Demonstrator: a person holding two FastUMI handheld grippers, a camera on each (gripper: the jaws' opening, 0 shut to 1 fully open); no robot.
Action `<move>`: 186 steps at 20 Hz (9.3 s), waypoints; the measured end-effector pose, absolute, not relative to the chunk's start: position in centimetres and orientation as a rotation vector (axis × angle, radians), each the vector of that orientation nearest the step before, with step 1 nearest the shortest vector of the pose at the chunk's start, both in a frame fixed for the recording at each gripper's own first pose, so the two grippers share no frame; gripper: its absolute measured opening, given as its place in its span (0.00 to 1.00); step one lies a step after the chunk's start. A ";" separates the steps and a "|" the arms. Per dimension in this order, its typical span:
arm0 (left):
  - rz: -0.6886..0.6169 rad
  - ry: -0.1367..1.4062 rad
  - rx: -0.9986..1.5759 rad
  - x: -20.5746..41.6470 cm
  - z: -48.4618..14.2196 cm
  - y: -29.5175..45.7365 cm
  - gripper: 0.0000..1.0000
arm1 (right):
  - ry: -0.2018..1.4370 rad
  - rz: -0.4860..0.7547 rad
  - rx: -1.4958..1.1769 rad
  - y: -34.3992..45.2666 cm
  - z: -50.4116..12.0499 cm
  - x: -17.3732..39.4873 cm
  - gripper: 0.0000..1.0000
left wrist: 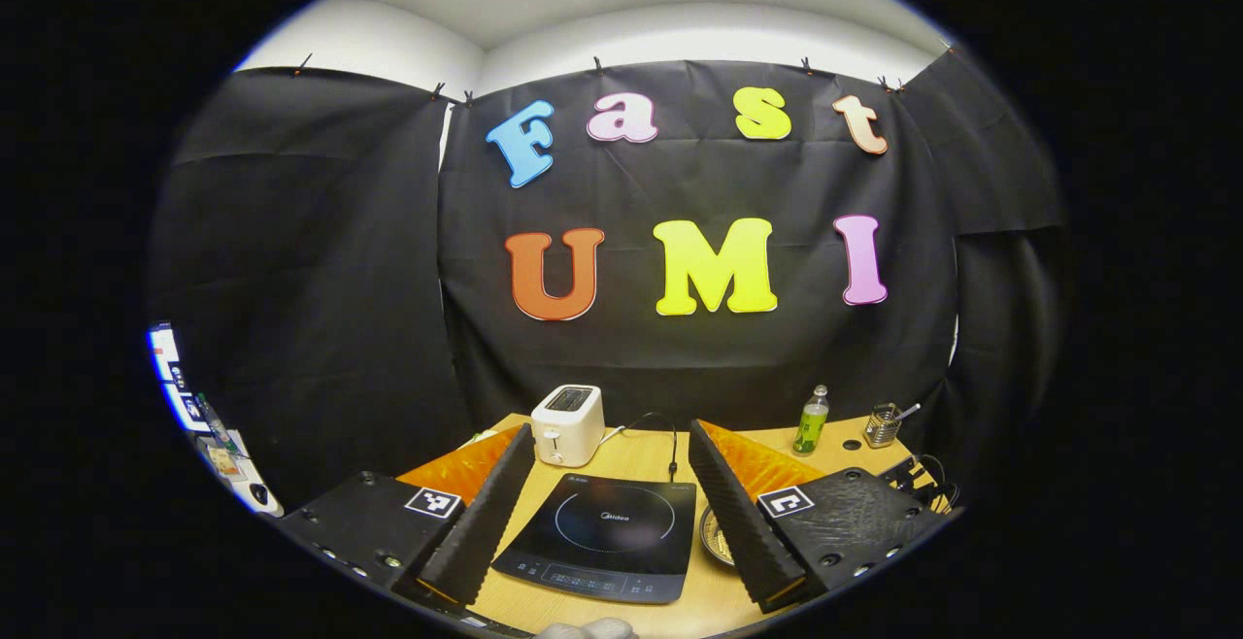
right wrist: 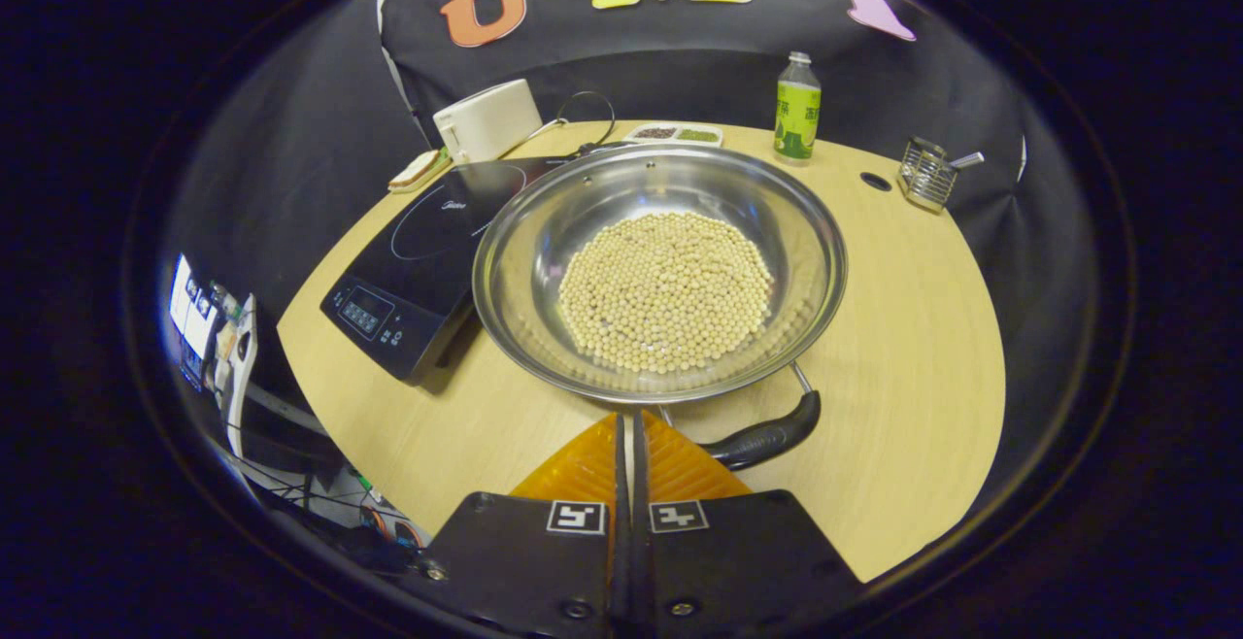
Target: First push the handle of the pot to place it horizontally, then grasp the pot with both hands and set it on the induction cooktop.
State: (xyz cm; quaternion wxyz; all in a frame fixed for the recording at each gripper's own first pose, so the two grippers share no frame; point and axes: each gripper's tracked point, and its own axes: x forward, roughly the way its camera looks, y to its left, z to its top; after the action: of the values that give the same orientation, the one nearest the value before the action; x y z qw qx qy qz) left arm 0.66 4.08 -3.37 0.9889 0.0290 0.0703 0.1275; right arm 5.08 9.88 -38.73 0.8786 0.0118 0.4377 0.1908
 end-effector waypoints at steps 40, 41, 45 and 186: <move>0.407 0.198 0.044 6.8 -8.5 -0.9 0.95 | 0.921 0.361 -0.151 -6.1 -40.5 17.1 0.04; 0.408 0.200 0.047 7.0 -8.7 -0.9 0.96 | 0.919 0.357 -0.149 -6.2 -40.5 17.2 0.04; 0.397 0.213 0.049 7.3 -9.1 -1.2 0.95 | 0.916 0.342 -0.142 -6.5 -40.7 17.6 0.04; 0.090 0.446 0.066 11.9 -21.0 20.5 0.97 | 0.489 0.163 -0.039 22.0 -21.5 18.8 0.83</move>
State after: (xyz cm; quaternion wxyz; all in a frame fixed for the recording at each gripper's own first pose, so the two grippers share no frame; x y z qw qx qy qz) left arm 11.88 20.52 -21.02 0.9737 0.0328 0.2210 0.0446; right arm 18.79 22.01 -21.47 0.9667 -0.0193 0.2419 0.0807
